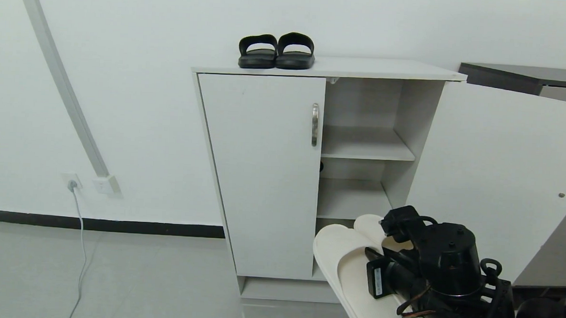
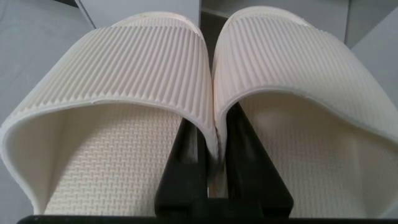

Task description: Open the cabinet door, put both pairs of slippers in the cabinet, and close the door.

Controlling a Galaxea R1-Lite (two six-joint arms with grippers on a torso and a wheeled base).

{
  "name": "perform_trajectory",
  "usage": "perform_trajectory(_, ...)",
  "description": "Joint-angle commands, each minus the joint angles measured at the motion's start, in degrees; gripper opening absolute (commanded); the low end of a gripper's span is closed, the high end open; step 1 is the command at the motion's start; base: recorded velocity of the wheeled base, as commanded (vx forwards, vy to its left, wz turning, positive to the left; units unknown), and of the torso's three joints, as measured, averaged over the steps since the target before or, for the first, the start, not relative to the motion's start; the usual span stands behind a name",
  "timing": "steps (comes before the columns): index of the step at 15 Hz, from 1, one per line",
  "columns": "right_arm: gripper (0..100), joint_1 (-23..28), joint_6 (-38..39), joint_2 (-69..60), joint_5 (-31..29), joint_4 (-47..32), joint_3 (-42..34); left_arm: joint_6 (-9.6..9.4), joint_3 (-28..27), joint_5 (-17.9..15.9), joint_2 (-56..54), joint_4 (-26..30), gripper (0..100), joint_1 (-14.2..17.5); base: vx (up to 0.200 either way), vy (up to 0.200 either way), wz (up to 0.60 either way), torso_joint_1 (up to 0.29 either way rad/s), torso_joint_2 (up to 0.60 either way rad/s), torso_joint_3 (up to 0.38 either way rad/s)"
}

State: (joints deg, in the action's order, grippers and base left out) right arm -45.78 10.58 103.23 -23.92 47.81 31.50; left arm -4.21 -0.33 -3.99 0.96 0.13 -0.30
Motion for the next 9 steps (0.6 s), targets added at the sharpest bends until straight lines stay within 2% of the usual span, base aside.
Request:
perform_trajectory(1,0,-0.19,-0.03,-0.05,0.01,0.18,-0.21,-0.1,0.15,-1.64,-0.96,-0.22,0,0.22,0.0,0.0,0.0,0.0,0.0,0.0)
perform_trajectory(2,0,-0.37,-0.03,0.04,0.01,0.18,-0.21,0.51,0.15,-1.64,-0.96,-0.13,0,0.22,0.0,0.0,0.0,0.0,0.0,0.0)
perform_trajectory(3,0,-0.63,-0.03,0.66,0.01,0.35,-0.12,2.8,0.15,-1.55,-0.96,-0.13,0,0.22,0.0,0.0,0.0,0.0,0.0,0.0)
perform_trajectory(4,0,-0.63,-0.03,1.36,0.01,1.06,-0.21,3.33,0.15,-1.46,-0.96,-0.13,0,0.22,0.0,0.0,0.0,0.0,0.0,0.0)
perform_trajectory(9,0,-0.81,-0.47,4.52,-0.08,6.15,0.4,3.06,0.15,-1.38,-0.96,-0.13,0,0.22,0.0,0.0,0.0,0.0,0.0,0.0)
